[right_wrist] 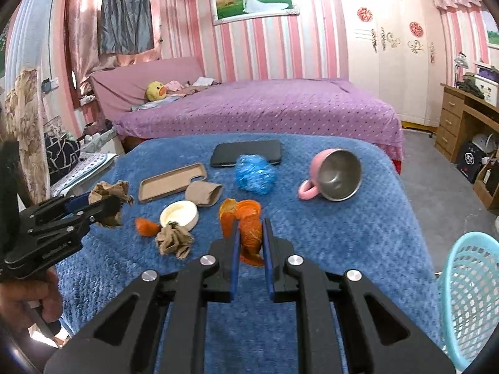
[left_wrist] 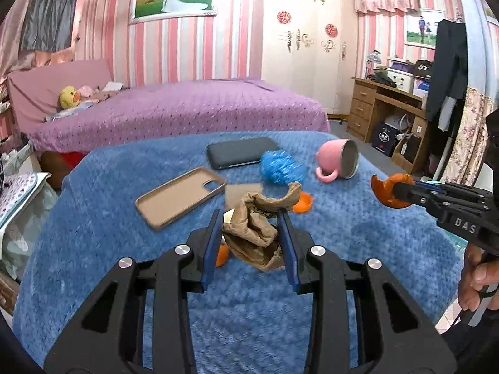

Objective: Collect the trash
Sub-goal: 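Carry the orange peel over the basket with the right tool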

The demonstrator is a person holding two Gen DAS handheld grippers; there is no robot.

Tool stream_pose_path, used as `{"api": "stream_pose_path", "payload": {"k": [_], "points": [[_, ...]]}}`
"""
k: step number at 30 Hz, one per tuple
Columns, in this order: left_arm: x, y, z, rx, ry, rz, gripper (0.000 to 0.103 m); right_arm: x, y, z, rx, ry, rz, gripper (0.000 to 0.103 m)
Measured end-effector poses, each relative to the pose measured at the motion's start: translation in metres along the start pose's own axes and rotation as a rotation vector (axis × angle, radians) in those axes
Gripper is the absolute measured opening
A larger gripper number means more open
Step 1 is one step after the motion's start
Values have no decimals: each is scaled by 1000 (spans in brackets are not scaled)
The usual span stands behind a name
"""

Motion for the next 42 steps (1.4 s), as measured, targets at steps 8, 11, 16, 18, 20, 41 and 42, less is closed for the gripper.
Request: {"api": "stream_pose_path", "payload": {"k": [8, 11, 16, 18, 20, 41, 42], "points": [[7, -11, -6, -6, -19, 7, 34, 3, -22, 4, -29, -9, -28, 14], [9, -12, -7, -6, -28, 18, 34, 4, -27, 6, -35, -15, -32, 14], [13, -17, -6, 8, -53, 17, 34, 4, -37, 10, -46, -20, -39, 14], [15, -20, -6, 5, -60, 19, 34, 5, -41, 11, -50, -21, -46, 14], [16, -23, -7, 2, -63, 20, 34, 5, -45, 12, -54, -23, -49, 14], [27, -63, -23, -47, -75, -14, 34, 3, -103, 25, -135, -35, -97, 14], [28, -65, -23, -51, -76, -15, 34, 2, -107, 24, -140, -35, -101, 14]]}}
Point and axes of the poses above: each gripper's, at about its wrist camera, not at the fingertips, and z roughly against the way its jaws point, y to its left, x to its top, the point moved 5 cm from there along -z, roughly the way its jaws point, and after that the axes turned 11 degrees about -x, right-handed, at the moved point
